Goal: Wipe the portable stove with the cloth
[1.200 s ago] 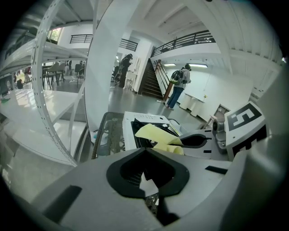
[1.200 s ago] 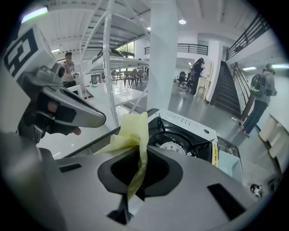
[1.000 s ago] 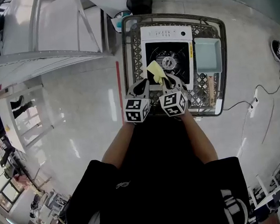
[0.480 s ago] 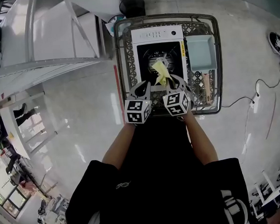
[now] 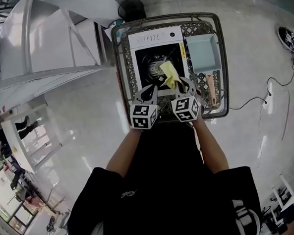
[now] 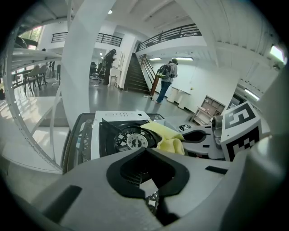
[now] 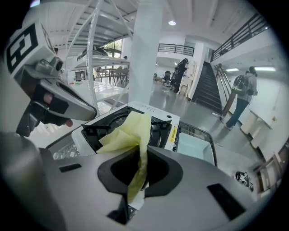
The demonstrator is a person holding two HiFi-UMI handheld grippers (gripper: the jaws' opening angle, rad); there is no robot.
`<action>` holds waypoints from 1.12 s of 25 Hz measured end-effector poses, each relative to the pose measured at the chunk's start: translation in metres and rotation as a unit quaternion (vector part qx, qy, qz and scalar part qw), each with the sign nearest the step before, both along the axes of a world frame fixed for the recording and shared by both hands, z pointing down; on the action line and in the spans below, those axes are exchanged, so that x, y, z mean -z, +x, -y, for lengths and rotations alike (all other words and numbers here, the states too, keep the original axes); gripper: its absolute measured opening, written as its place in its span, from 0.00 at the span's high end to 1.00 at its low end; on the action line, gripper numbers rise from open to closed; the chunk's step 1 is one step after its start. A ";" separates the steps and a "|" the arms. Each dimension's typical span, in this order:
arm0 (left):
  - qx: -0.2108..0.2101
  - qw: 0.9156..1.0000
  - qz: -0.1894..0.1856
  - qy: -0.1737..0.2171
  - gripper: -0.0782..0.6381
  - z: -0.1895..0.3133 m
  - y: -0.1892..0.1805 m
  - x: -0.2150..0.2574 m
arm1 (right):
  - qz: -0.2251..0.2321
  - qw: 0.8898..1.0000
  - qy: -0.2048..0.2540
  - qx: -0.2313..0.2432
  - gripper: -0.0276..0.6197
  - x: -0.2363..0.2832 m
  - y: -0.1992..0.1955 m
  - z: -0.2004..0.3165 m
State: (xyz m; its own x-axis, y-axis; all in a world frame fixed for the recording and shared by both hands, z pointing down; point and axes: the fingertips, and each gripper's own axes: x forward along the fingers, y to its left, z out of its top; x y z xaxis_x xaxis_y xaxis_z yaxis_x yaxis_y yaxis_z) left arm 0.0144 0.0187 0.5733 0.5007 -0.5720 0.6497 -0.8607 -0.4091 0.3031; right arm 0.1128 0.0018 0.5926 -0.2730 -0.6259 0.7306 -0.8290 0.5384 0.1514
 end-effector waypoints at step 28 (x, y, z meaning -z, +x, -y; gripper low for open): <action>-0.028 1.000 -0.008 -0.001 0.87 0.005 0.064 -0.004 | -0.022 0.998 -0.018 -0.063 0.92 -0.007 0.092 -0.005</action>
State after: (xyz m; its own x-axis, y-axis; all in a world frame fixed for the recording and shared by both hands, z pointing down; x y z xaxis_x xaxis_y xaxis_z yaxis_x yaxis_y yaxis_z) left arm 0.0788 0.0133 0.5776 0.5423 -0.5412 0.6426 -0.8314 -0.4560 0.3175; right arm 0.2048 0.0069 0.5997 -0.1611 -0.6260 0.7630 -0.8835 0.4361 0.1712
